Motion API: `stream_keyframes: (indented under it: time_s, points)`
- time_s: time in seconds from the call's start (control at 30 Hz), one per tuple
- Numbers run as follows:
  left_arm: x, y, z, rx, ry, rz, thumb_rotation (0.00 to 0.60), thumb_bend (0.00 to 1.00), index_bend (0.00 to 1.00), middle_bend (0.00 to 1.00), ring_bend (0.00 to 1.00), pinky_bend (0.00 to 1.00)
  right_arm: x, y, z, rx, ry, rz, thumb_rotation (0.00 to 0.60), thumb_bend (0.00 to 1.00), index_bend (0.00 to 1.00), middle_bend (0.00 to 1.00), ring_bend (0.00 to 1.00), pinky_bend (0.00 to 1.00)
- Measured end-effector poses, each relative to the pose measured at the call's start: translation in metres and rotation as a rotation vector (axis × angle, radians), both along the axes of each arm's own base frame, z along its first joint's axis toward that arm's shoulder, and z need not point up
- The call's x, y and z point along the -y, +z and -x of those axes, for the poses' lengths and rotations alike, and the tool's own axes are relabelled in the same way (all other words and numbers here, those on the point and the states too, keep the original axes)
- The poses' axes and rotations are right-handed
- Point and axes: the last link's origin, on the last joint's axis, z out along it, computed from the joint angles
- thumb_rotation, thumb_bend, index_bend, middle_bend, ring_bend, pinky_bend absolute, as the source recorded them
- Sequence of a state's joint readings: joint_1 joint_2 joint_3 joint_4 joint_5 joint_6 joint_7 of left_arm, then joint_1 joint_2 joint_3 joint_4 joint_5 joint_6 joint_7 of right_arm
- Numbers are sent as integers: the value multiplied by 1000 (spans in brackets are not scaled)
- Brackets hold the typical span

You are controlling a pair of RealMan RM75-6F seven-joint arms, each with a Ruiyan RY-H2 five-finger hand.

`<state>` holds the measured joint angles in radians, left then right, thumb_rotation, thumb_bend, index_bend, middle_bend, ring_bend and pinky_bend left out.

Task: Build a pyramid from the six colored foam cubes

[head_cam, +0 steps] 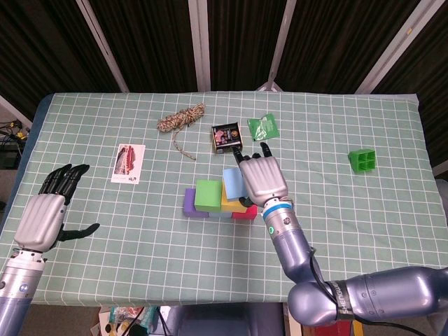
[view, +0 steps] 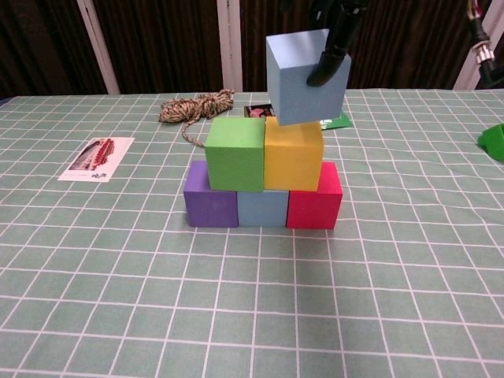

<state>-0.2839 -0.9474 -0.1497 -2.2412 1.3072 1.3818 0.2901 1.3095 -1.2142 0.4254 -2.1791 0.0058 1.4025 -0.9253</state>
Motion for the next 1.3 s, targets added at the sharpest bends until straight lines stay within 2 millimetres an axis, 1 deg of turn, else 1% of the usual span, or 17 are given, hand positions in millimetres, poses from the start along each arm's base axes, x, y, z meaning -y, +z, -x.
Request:
stream_keyframes:
  time_s: [0.13,0.3,0.63,1.03,1.3]
  points:
    - [1,2,-1,11,-1,1,600,102,10,64,0,0,1,-5,-13,-13,-23,30,600,244,0,471,290,16]
    - [1,5,0,25,-1,-3,600,102,10,64,0,0,2,-10,-19,2,-91,33,600,244,0,497,300,16]
    - [2,9,-1,33,-12,-4,600,102,10,64,0,0,0,-13,-22,51,-210,-4,600,244,6,524,309,16]
    - [3,9,-2,35,-18,-6,600,102,10,64,0,0,-3,-16,-25,141,-253,-20,600,244,28,537,312,16]
    - [3,9,-2,37,-18,-3,600,102,10,64,0,0,-5,-23,-25,147,-260,-32,600,244,28,537,312,16]
